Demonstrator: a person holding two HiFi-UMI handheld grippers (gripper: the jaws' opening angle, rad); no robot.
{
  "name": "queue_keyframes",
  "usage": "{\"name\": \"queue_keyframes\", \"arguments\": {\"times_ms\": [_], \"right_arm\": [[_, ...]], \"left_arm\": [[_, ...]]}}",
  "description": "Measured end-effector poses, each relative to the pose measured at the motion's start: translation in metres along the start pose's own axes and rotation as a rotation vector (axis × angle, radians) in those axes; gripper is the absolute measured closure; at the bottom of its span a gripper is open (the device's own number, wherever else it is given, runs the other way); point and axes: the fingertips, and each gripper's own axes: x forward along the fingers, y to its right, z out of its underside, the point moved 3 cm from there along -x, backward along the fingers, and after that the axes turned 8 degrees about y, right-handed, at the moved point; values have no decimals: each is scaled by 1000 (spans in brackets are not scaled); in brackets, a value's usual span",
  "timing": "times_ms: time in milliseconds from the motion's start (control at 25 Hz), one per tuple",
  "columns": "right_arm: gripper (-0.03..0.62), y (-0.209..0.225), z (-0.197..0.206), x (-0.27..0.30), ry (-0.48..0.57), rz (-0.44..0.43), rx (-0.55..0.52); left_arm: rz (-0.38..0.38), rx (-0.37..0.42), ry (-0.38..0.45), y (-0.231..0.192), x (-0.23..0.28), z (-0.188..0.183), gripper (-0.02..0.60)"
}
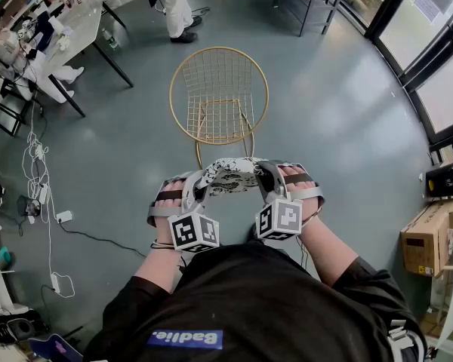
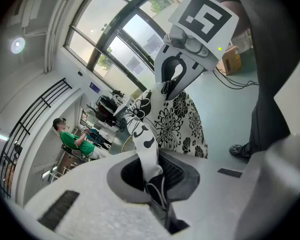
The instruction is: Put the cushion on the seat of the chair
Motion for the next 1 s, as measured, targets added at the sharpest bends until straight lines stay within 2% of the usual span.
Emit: {"name": "queue_keyframes", "arguments": {"times_ms": [600, 880, 1000], "right_arm": [[553, 8, 7, 6, 10, -3, 15], [553, 17, 25, 4, 54, -12, 37], [553, 22, 34, 10, 79, -24, 32]], "left_arm": [[6, -9, -5, -3, 11, -3, 554], [1, -14, -36, -1, 21, -16, 554], [-8, -40, -68, -1, 29, -20, 554]]}}
